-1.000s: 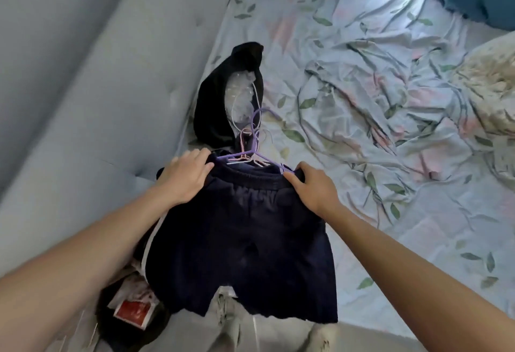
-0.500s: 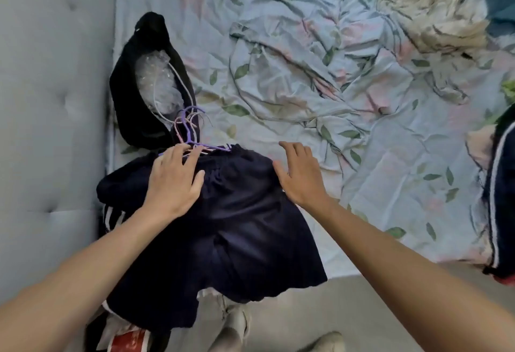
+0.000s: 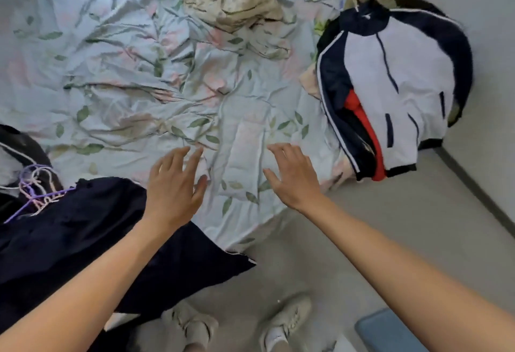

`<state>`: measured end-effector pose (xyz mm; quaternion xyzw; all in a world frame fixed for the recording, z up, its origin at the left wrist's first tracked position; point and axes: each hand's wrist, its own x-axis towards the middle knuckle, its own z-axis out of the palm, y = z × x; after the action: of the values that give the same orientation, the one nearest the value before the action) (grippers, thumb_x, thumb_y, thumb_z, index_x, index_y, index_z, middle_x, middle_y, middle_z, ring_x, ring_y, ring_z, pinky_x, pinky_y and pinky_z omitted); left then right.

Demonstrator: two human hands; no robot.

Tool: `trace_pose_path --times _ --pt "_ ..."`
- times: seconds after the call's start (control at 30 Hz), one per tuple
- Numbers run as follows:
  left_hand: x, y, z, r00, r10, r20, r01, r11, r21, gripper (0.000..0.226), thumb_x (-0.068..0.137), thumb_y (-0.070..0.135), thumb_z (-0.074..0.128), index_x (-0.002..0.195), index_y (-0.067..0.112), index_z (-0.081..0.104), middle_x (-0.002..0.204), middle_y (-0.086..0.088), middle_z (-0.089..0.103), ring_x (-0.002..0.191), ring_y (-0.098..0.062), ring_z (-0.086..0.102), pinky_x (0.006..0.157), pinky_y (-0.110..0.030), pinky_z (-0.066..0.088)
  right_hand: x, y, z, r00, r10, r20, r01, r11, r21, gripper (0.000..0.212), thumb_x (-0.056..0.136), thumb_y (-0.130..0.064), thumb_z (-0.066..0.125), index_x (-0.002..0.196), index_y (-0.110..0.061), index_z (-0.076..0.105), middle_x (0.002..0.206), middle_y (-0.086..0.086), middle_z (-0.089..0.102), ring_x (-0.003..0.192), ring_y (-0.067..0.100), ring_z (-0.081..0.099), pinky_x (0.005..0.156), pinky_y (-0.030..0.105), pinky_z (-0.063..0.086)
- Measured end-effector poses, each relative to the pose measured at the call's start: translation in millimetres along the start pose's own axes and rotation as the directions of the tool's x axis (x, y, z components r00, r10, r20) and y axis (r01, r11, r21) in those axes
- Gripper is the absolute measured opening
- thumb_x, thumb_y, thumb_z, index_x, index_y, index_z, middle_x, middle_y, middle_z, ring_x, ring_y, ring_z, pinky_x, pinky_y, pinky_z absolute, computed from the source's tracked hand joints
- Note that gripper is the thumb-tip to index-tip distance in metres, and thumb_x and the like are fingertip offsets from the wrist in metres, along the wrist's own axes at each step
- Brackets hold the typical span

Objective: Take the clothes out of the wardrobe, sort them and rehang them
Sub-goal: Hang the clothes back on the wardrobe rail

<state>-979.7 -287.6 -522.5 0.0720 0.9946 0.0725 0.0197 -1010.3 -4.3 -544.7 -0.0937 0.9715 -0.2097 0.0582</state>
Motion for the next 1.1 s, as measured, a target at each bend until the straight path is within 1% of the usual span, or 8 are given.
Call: trace_pose_path --times 0.2,0.33,0.47,0.6,0.73,0.9,1.03,1.1 --pt "29.5 170.9 -37.5 0.995 0.103 0.017 -0.103 0.995 -0.007 0.061 0.103 0.049 0.036 0.156 0.018 0.043 0.148 -0.007 0.052 0.135 -0.034 0.049 0.106 -0.050 0.041 -82.6 127.6 -137.8 0.979 0.169 -0.117 -0.169 0.986 0.015 0.054 0.099 -0.043 0.056 0.147 -0.019 0.049 0.146 0.000 0.053 0.135 0.025 0.046 0.109 0.047 0.044" --pt "52.5 262.0 -72.1 0.992 0.126 -0.007 -0.127 0.989 -0.071 0.059 0.104 0.048 0.037 0.155 0.020 0.043 0.145 -0.005 0.054 0.133 -0.032 0.049 0.108 -0.050 0.041 -124.3 163.6 -219.8 0.959 0.226 -0.172 -0.228 0.974 0.006 0.056 0.100 -0.043 0.055 0.149 -0.017 0.049 0.148 -0.001 0.052 0.134 0.021 0.046 0.109 0.044 0.045" --pt "87.6 324.8 -106.7 0.986 0.162 -0.033 -0.164 0.984 -0.070 0.056 0.104 0.047 0.038 0.153 0.020 0.045 0.140 -0.003 0.056 0.129 -0.029 0.050 0.104 -0.047 0.042 -134.6 179.4 -275.4 0.943 0.261 -0.205 -0.258 0.965 0.043 0.054 0.099 -0.041 0.057 0.147 -0.018 0.049 0.147 -0.001 0.052 0.133 0.022 0.047 0.107 0.046 0.047" --pt "137.7 357.5 -120.7 0.982 0.177 -0.072 -0.182 0.981 -0.068 0.055 0.103 0.047 0.037 0.152 0.021 0.045 0.138 -0.003 0.056 0.126 -0.030 0.052 0.102 -0.047 0.043 -111.7 197.8 -301.7 0.946 0.251 -0.205 -0.243 0.968 0.060 0.055 0.100 -0.043 0.057 0.149 -0.019 0.047 0.150 -0.001 0.050 0.136 0.021 0.045 0.109 0.046 0.047" --pt "187.7 373.2 -108.4 0.986 0.153 -0.067 -0.157 0.985 -0.071 0.059 0.103 0.052 0.038 0.153 0.021 0.043 0.139 -0.003 0.055 0.127 -0.031 0.052 0.103 -0.048 0.044 -69.4 230.5 -317.2 0.936 0.296 -0.192 -0.270 0.951 0.153 0.057 0.100 -0.040 0.060 0.152 -0.019 0.045 0.153 -0.002 0.047 0.143 0.020 0.038 0.117 0.041 0.040" --pt "248.3 393.0 -80.9 0.998 0.048 0.031 -0.043 0.990 -0.133 0.060 0.103 0.050 0.051 0.154 0.018 0.046 0.139 -0.006 0.057 0.127 -0.033 0.054 0.100 -0.050 0.045 -3.7 287.1 -344.5 0.941 0.315 -0.128 -0.297 0.945 0.137 0.059 0.101 -0.041 0.057 0.154 -0.021 0.042 0.156 -0.003 0.043 0.144 0.019 0.035 0.117 0.043 0.039" --pt "308.4 403.3 -87.1 0.998 0.052 0.036 -0.047 0.992 -0.119 0.067 0.098 0.058 0.035 0.152 0.020 0.047 0.136 -0.003 0.058 0.125 -0.030 0.056 0.098 -0.049 0.047 59.0 327.6 -372.5 0.942 0.314 -0.118 -0.299 0.946 0.128 0.057 0.102 -0.041 0.056 0.154 -0.022 0.042 0.155 -0.004 0.044 0.143 0.018 0.037 0.116 0.044 0.040" --pt "337.2 405.0 -92.7 0.998 0.039 0.044 -0.033 0.991 -0.130 0.068 0.098 0.058 0.033 0.152 0.020 0.046 0.136 -0.004 0.057 0.125 -0.031 0.055 0.098 -0.050 0.047 85.1 338.8 -383.0 0.945 0.303 -0.120 -0.289 0.950 0.122 0.055 0.102 -0.040 0.055 0.153 -0.022 0.043 0.156 -0.003 0.044 0.142 0.019 0.038 0.116 0.043 0.039"
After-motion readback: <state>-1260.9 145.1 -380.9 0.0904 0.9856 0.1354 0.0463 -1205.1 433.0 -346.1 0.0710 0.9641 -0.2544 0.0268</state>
